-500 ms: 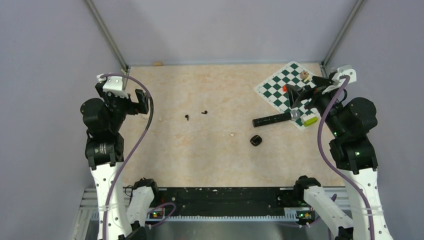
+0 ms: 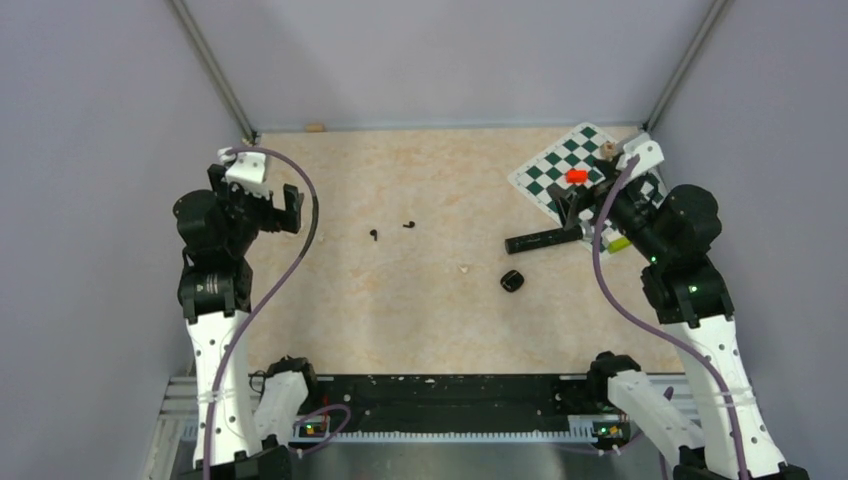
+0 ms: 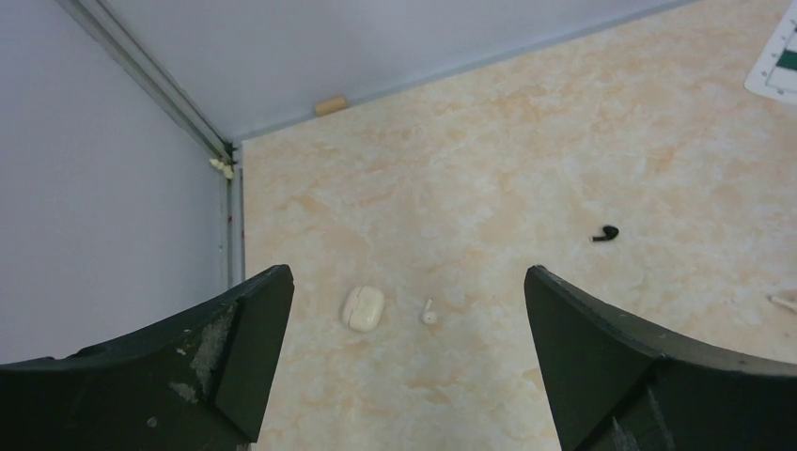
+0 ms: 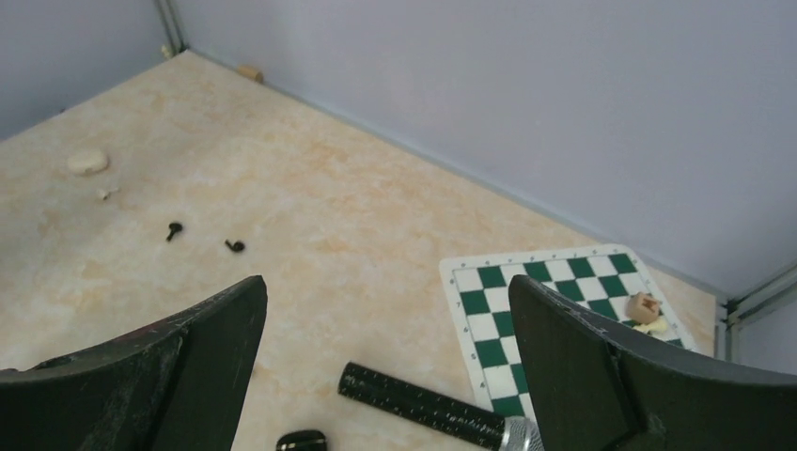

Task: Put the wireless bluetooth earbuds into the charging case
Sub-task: Pick up the charging case at the center of the board.

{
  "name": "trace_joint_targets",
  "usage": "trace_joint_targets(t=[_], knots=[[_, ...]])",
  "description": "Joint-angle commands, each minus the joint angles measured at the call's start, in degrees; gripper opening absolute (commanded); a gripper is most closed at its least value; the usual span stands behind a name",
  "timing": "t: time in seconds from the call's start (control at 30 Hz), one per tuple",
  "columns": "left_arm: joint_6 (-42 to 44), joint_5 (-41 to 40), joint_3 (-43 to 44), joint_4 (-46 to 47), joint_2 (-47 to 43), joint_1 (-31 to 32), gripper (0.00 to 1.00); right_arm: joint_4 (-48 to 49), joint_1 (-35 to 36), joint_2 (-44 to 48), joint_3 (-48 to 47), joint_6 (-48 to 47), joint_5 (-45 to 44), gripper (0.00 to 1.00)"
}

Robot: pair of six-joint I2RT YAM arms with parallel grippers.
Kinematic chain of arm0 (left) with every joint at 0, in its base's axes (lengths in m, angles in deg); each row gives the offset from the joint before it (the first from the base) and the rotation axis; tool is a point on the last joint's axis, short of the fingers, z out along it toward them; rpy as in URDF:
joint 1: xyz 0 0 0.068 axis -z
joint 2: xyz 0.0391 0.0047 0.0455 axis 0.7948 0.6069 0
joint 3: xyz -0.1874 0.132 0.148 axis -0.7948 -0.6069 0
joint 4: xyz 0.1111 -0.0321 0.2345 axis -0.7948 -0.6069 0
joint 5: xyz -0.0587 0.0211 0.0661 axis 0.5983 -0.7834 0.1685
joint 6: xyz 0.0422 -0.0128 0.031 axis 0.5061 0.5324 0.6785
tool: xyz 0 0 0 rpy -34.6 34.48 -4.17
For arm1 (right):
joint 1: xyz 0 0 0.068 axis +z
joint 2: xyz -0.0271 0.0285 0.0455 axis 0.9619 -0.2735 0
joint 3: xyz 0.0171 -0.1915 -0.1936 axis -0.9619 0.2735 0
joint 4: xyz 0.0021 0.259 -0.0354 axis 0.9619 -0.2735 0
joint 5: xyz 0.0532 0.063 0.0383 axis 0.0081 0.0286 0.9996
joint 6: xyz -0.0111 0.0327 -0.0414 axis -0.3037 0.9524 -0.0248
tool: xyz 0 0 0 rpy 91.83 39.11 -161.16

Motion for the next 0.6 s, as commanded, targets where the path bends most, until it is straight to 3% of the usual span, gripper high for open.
trace_joint_targets(t=[0.0, 0.3, 0.57], knots=[[4.3, 6.9, -4.9, 0.3, 0.5, -0.1, 0.99, 4.6, 0.9, 2.0, 7.5, -1.9, 7.4, 0.99], [9.6, -7.0, -7.8, -0.8, 10.1, 0.6, 0.99, 7.9, 2.2, -1.6, 11.9, -0.1, 12.1, 0.99], [8.4, -25.8, -4.9, -0.2, 30.1, 0.3, 0.99, 8.5, 2.2, -1.3, 13.0, -1.1, 11.5, 0.98]])
